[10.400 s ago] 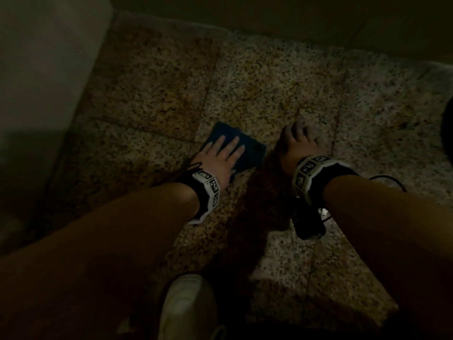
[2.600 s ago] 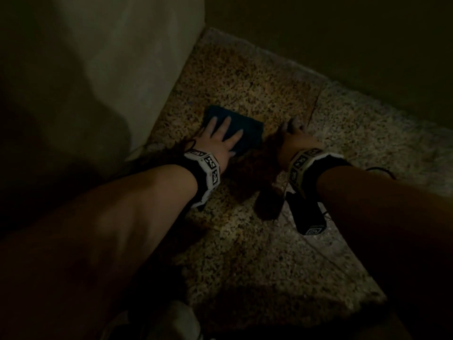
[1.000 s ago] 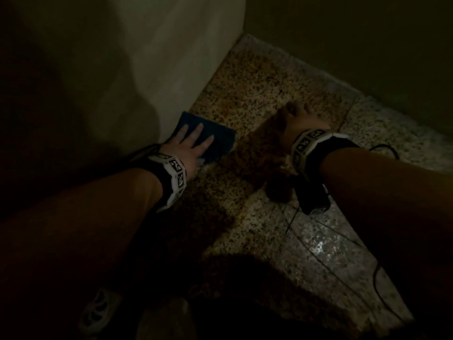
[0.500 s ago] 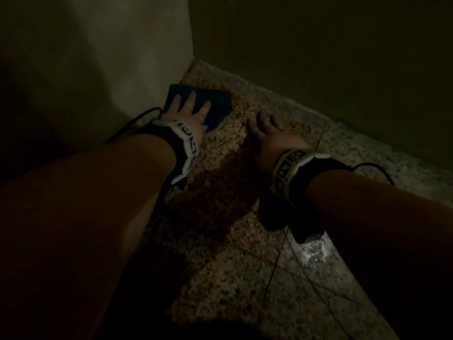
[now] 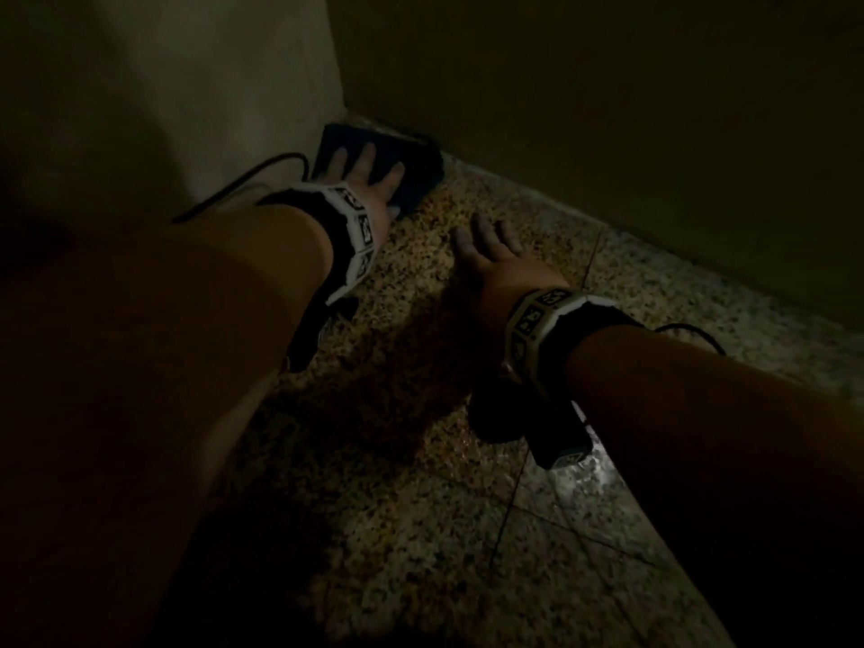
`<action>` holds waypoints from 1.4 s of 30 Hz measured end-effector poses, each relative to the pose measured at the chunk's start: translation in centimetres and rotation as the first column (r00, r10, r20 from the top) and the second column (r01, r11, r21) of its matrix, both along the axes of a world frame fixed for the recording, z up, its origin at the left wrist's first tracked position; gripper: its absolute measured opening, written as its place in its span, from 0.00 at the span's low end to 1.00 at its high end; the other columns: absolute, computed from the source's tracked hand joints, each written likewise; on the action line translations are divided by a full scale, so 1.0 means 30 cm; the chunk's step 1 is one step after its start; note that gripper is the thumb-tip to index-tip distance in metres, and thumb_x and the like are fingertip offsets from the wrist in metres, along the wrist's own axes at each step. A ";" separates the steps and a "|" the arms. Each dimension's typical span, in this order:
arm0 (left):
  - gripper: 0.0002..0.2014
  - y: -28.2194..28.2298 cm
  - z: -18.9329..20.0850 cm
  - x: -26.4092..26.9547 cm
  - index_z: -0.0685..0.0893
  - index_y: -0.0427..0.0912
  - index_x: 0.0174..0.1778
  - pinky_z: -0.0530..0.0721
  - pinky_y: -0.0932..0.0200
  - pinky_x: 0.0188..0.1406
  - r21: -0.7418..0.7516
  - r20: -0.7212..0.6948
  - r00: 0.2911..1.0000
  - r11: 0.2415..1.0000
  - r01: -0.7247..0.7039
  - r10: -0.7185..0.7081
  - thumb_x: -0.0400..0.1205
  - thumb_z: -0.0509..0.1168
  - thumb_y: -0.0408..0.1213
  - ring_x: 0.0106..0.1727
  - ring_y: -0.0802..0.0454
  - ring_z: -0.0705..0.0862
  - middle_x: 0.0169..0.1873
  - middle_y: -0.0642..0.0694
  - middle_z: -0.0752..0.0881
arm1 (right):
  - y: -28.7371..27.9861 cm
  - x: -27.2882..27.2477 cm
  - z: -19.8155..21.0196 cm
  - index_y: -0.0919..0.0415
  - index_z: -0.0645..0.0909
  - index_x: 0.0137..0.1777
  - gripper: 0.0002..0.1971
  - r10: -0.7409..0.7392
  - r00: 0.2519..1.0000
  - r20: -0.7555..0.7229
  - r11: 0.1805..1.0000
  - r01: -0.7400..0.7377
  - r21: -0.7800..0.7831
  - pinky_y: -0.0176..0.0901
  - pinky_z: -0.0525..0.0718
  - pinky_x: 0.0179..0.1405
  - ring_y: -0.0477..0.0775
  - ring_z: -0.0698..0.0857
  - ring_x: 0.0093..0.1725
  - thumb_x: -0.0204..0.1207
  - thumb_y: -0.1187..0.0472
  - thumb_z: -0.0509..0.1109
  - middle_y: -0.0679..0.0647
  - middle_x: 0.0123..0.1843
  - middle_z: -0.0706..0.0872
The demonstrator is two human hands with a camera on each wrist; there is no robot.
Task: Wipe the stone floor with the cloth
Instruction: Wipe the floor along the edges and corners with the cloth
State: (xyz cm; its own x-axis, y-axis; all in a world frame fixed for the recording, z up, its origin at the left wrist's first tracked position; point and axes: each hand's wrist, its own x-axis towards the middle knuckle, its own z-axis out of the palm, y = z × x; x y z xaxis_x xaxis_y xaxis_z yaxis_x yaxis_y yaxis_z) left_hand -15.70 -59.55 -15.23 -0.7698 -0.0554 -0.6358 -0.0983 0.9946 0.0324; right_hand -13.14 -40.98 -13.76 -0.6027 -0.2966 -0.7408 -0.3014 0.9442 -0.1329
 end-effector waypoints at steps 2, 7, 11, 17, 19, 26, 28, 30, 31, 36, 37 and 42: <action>0.30 0.015 0.015 0.065 0.36 0.55 0.83 0.48 0.42 0.79 -0.014 0.035 0.998 0.999 0.043 -0.042 0.89 0.44 0.50 0.82 0.36 0.39 0.82 0.44 0.35 | 0.003 0.006 -0.001 0.41 0.33 0.83 0.35 0.017 1.000 -0.025 1.000 -0.017 -0.011 0.54 0.43 0.81 0.54 0.30 0.82 0.87 0.52 0.55 0.44 0.82 0.26; 0.30 0.053 0.029 0.250 0.33 0.55 0.82 0.47 0.43 0.80 0.000 0.083 0.994 0.997 0.074 -0.074 0.89 0.44 0.48 0.82 0.36 0.36 0.82 0.44 0.32 | 0.063 0.050 0.018 0.44 0.34 0.83 0.34 0.017 0.999 -0.027 0.999 -0.015 0.048 0.57 0.46 0.81 0.54 0.33 0.83 0.86 0.44 0.51 0.46 0.83 0.28; 0.30 0.093 0.034 0.386 0.34 0.55 0.82 0.47 0.45 0.80 0.018 0.104 0.989 0.994 0.107 -0.108 0.89 0.45 0.49 0.82 0.36 0.35 0.81 0.45 0.31 | 0.134 0.110 0.012 0.42 0.32 0.83 0.40 -0.070 0.997 -0.030 0.987 0.074 0.141 0.62 0.45 0.82 0.57 0.33 0.83 0.82 0.39 0.56 0.46 0.83 0.28; 0.28 0.114 0.012 0.533 0.35 0.57 0.82 0.45 0.48 0.80 0.057 0.080 0.986 0.988 0.143 -0.147 0.89 0.41 0.50 0.82 0.39 0.33 0.81 0.47 0.30 | 0.179 0.168 0.011 0.43 0.31 0.83 0.44 -0.142 0.989 -0.045 0.970 0.148 0.191 0.65 0.49 0.82 0.60 0.36 0.84 0.81 0.41 0.62 0.47 0.83 0.26; 0.28 0.110 0.002 0.530 0.35 0.58 0.82 0.46 0.48 0.80 0.051 0.067 0.987 0.989 0.142 -0.145 0.89 0.42 0.50 0.82 0.39 0.33 0.81 0.47 0.31 | 0.179 0.180 0.014 0.44 0.31 0.83 0.44 -0.140 0.989 -0.045 0.970 0.146 0.192 0.64 0.49 0.82 0.60 0.35 0.83 0.82 0.44 0.63 0.47 0.83 0.27; 0.32 0.162 0.013 0.349 0.38 0.55 0.83 0.47 0.40 0.81 -0.021 0.065 0.984 0.985 0.170 -0.168 0.89 0.50 0.45 0.82 0.35 0.34 0.81 0.44 0.31 | 0.197 0.197 0.022 0.43 0.31 0.83 0.43 -0.151 0.988 -0.023 0.982 0.153 0.108 0.62 0.46 0.82 0.59 0.33 0.83 0.84 0.51 0.63 0.47 0.83 0.27; 0.32 0.199 0.009 0.257 0.39 0.54 0.83 0.50 0.37 0.80 -0.083 0.059 0.978 0.975 0.205 -0.200 0.88 0.51 0.42 0.81 0.32 0.36 0.82 0.42 0.32 | 0.200 0.195 0.017 0.42 0.31 0.82 0.44 -0.157 0.988 -0.008 0.983 0.157 0.100 0.62 0.45 0.82 0.58 0.32 0.83 0.84 0.54 0.64 0.46 0.83 0.27; 0.33 0.231 0.019 0.168 0.39 0.52 0.83 0.50 0.38 0.80 -0.094 0.038 0.984 0.980 0.178 -0.175 0.89 0.52 0.42 0.82 0.33 0.37 0.82 0.42 0.34 | 0.207 0.189 0.006 0.41 0.31 0.82 0.44 -0.163 0.987 -0.007 0.982 0.163 0.094 0.63 0.45 0.82 0.58 0.32 0.83 0.83 0.56 0.64 0.44 0.82 0.26; 0.32 0.241 0.018 0.123 0.40 0.52 0.84 0.49 0.39 0.80 -0.097 0.021 0.984 0.979 0.181 -0.180 0.89 0.52 0.43 0.82 0.34 0.38 0.82 0.43 0.34 | 0.210 0.186 -0.001 0.41 0.32 0.82 0.44 -0.160 0.987 -0.010 0.983 0.160 0.090 0.63 0.45 0.82 0.57 0.31 0.83 0.83 0.56 0.65 0.44 0.82 0.26; 0.32 0.254 0.004 -0.029 0.40 0.54 0.83 0.48 0.37 0.79 -0.057 -0.015 0.995 0.994 0.097 -0.098 0.88 0.51 0.46 0.82 0.33 0.40 0.83 0.42 0.36 | 0.222 0.177 0.002 0.42 0.30 0.82 0.46 -0.155 0.987 0.039 0.984 0.150 0.093 0.61 0.43 0.81 0.56 0.29 0.82 0.81 0.54 0.66 0.44 0.82 0.24; 0.32 0.256 0.004 -0.036 0.40 0.54 0.83 0.48 0.37 0.79 -0.050 -0.020 0.995 0.995 0.092 -0.093 0.89 0.51 0.47 0.82 0.33 0.40 0.83 0.42 0.37 | 0.221 0.175 0.008 0.42 0.30 0.82 0.47 -0.157 0.986 0.052 0.984 0.152 0.093 0.61 0.42 0.82 0.56 0.29 0.82 0.81 0.56 0.66 0.45 0.81 0.24; 0.30 0.255 0.029 0.004 0.40 0.53 0.84 0.48 0.39 0.80 -0.038 -0.003 0.994 0.994 0.107 -0.107 0.89 0.48 0.48 0.82 0.33 0.40 0.83 0.42 0.37 | 0.212 0.173 0.020 0.43 0.28 0.81 0.52 -0.167 0.983 0.074 0.983 0.160 0.094 0.62 0.41 0.82 0.57 0.28 0.81 0.78 0.59 0.70 0.45 0.81 0.23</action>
State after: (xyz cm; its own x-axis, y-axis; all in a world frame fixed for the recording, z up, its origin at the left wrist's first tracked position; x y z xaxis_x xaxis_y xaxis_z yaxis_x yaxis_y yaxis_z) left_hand -15.57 -51.90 -14.38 -0.7757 0.0033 -0.6311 0.0084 1.0000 -0.0051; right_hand -7.94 -34.61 -13.17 -0.5747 -0.1307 -0.8079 -0.1334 0.9889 -0.0651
